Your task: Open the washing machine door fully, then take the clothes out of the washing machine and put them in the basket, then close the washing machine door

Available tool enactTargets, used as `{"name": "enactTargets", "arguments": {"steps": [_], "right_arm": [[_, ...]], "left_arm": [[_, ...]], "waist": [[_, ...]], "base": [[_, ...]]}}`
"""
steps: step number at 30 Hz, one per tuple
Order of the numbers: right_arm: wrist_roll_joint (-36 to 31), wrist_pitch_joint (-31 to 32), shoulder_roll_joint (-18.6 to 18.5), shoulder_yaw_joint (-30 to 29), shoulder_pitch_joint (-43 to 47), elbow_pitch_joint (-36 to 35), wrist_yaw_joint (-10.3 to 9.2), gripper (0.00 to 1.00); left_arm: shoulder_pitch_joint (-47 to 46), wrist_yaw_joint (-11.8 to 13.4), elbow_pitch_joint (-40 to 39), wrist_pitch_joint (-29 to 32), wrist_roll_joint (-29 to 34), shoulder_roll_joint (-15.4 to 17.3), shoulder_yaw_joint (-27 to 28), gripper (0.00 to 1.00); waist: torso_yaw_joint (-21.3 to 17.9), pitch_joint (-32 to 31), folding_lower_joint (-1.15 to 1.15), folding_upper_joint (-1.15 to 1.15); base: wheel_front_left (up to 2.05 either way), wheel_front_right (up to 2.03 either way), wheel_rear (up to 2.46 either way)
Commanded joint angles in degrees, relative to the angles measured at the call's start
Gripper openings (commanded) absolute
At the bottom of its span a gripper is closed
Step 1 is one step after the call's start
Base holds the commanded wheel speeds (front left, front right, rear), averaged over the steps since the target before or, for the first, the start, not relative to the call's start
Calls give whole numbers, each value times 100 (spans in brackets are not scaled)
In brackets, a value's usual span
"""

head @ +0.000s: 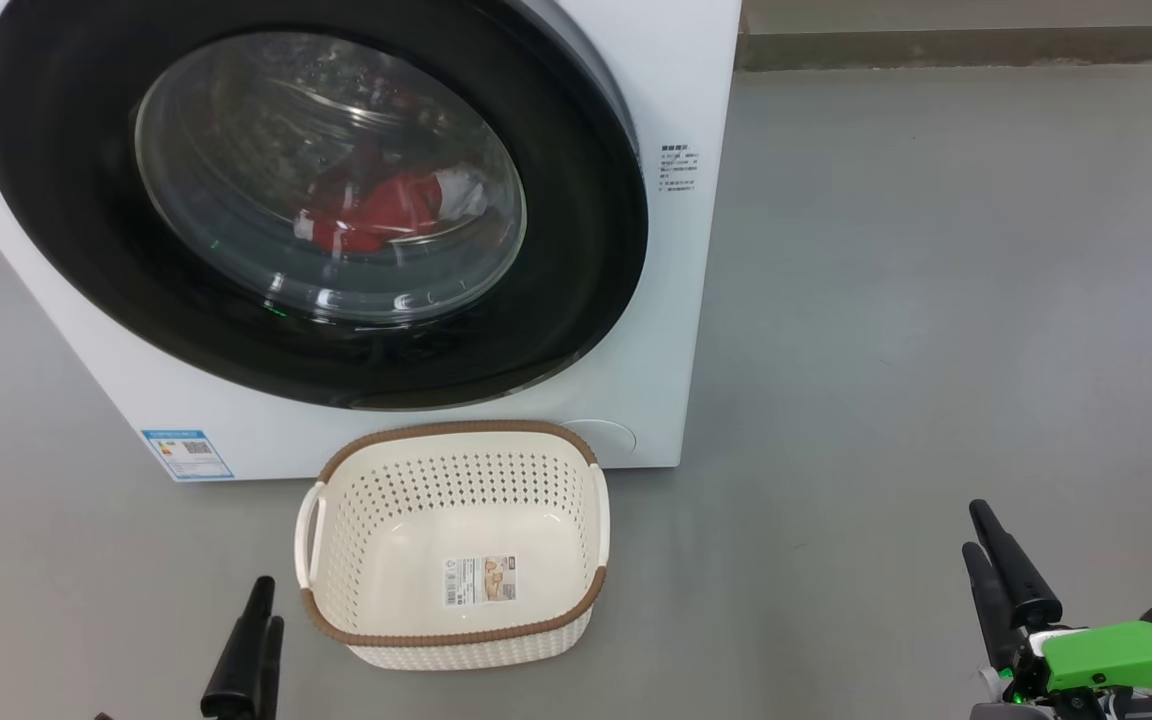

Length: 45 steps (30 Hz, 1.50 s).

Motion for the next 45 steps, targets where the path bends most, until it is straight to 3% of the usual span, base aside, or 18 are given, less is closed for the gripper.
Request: {"name": "enactTargets", "arguments": {"steps": [1, 19, 45], "right_arm": [[-166, -70, -123, 58, -123, -185, 14, 100], [-667, -388, -362, 414, -126, -266, 24, 100], [-2287, -831, -777, 884, -170, -343, 41, 100]], "left_arm": [[-80, -10, -210, -78, 212, 76, 34, 100], [-6, -16, -457, -367, 1227, 86, -3, 100], [90, 11, -770, -807, 3268, 108, -48, 100]], "waist": [[4, -1, 0, 0], [15, 6, -1, 0], [22, 50, -1, 0]], "base": [[0, 0, 0], [0, 0, 0], [0, 0, 0]]}}
